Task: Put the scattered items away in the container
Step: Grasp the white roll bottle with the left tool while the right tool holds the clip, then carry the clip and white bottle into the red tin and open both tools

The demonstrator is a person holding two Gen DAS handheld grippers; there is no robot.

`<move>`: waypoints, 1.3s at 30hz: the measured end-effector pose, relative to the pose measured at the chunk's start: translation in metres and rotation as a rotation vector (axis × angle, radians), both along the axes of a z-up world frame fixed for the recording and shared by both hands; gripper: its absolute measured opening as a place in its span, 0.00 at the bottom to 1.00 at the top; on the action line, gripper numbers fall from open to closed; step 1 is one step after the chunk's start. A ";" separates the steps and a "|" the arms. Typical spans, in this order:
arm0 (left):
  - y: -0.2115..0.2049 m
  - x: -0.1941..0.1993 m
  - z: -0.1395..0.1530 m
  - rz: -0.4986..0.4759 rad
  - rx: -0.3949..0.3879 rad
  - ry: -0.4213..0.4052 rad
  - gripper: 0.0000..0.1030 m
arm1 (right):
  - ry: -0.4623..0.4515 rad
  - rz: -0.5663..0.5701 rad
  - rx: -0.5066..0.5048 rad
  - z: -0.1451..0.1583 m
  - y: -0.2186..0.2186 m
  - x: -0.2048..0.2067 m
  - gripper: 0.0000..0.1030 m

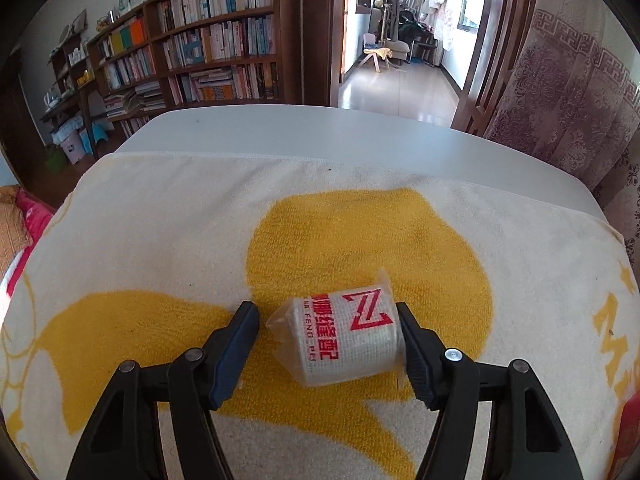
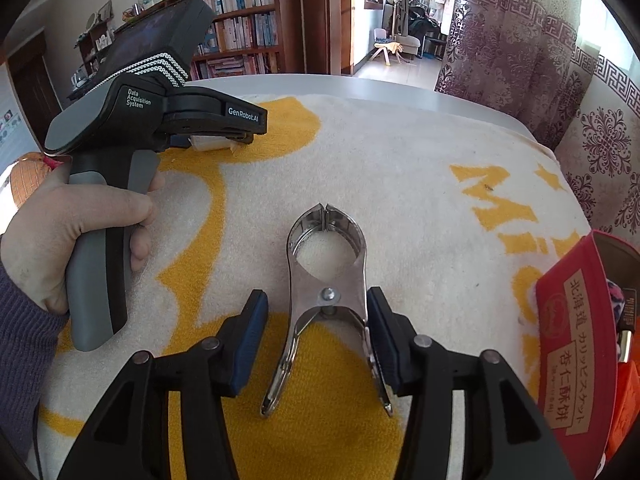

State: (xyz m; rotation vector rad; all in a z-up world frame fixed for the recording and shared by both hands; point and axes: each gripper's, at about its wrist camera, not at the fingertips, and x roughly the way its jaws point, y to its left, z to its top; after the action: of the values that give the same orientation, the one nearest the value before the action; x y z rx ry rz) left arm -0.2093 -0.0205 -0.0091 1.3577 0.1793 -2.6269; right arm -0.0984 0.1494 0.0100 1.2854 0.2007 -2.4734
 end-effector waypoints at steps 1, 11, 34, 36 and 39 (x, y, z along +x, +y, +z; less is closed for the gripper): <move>-0.001 0.002 0.001 -0.007 -0.001 0.003 0.57 | 0.001 -0.005 -0.001 0.000 0.001 0.000 0.53; -0.018 0.042 0.017 -0.090 0.026 0.027 0.42 | 0.001 -0.067 -0.052 0.002 0.015 -0.005 0.42; -0.012 0.172 0.073 -0.232 0.159 0.141 0.42 | 0.160 -0.149 -0.229 0.059 0.041 0.049 0.39; -0.008 0.176 0.074 -0.240 0.164 0.143 0.42 | 0.167 -0.171 -0.254 0.062 0.051 0.060 0.39; 0.001 0.181 0.076 -0.262 0.172 0.145 0.42 | 0.165 -0.204 -0.282 0.065 0.067 0.074 0.39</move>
State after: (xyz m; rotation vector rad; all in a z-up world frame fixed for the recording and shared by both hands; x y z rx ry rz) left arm -0.0285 -0.0199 0.0673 1.3212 0.2700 -2.9929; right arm -0.0240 0.2164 0.0749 1.0296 -0.2444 -2.6609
